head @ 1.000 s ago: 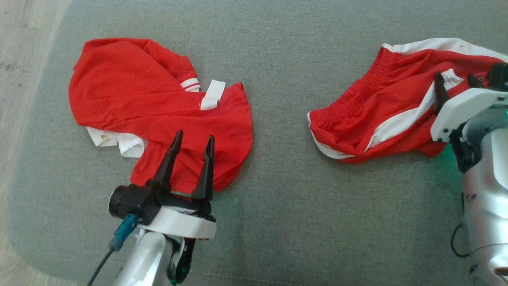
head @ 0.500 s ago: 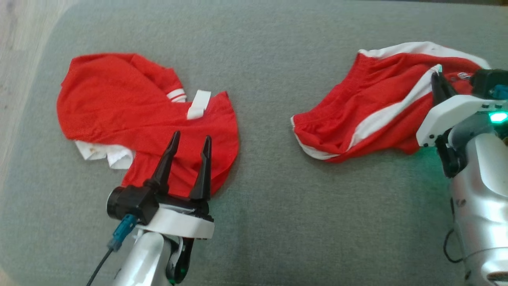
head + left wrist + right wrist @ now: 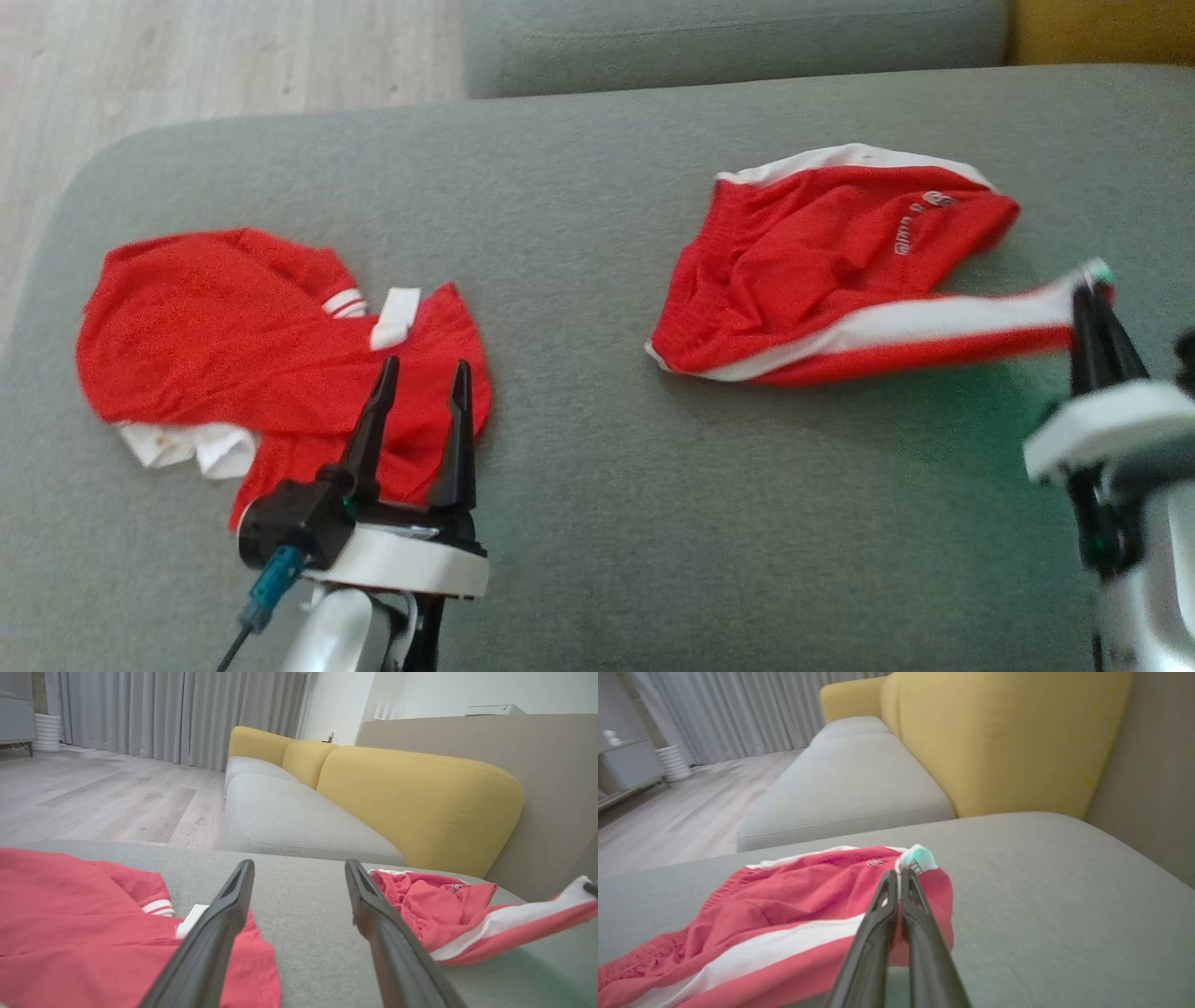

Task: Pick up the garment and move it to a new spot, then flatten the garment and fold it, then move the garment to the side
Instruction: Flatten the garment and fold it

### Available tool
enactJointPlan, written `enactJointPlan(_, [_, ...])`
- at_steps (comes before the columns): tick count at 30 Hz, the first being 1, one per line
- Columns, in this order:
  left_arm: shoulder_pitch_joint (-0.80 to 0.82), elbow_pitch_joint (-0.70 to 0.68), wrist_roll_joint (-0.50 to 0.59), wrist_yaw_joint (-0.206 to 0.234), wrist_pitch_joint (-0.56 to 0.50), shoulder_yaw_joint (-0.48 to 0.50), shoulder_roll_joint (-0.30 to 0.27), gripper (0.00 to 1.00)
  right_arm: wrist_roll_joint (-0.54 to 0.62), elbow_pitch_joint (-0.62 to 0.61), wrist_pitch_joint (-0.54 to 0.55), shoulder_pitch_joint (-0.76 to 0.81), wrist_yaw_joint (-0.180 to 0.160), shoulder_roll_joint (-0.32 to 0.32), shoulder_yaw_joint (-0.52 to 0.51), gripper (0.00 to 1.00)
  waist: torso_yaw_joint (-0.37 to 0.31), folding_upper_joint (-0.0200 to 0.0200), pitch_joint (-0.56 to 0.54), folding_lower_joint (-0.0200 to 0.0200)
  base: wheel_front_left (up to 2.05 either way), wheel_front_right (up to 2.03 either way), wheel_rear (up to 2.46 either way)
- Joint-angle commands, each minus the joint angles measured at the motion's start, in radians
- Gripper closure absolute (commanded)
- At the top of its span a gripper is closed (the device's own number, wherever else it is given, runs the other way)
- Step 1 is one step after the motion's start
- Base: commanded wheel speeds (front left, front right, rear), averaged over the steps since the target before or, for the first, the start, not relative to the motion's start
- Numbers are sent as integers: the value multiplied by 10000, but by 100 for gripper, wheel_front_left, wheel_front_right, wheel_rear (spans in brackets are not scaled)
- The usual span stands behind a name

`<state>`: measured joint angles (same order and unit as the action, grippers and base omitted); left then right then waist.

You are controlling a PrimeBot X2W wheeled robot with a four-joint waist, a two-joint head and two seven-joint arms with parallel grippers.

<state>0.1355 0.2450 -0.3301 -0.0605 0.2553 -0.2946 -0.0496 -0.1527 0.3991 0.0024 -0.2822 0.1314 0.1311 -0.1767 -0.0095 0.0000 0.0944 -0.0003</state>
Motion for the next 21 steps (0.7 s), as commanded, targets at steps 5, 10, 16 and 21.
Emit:
enactJointPlan(5, [176, -431, -60, 126, 65, 96, -7, 0, 149, -2091, 571, 1671, -7, -532, -508, 100, -459, 0, -208, 3, 0, 0, 0])
enactJointPlan(10, [178, -388, 2, 94, 65, 90, -7, 0, 430, -2706, 841, 2517, -7, -755, -835, 2, -548, 0, -153, 3, 0, 0, 0])
enactJointPlan(16, [229, -299, 200, 6, 65, 121, -7, 0, 342, -3020, 273, 2634, -7, -803, -527, 0, -588, 0, -122, 3, 0, 0, 0])
enactJointPlan(21, [248, -224, 331, -88, 65, 110, -7, 0, 141, -3222, -688, 2353, -7, -806, 535, 0, -490, 0, -143, 3, 0, 0, 0])
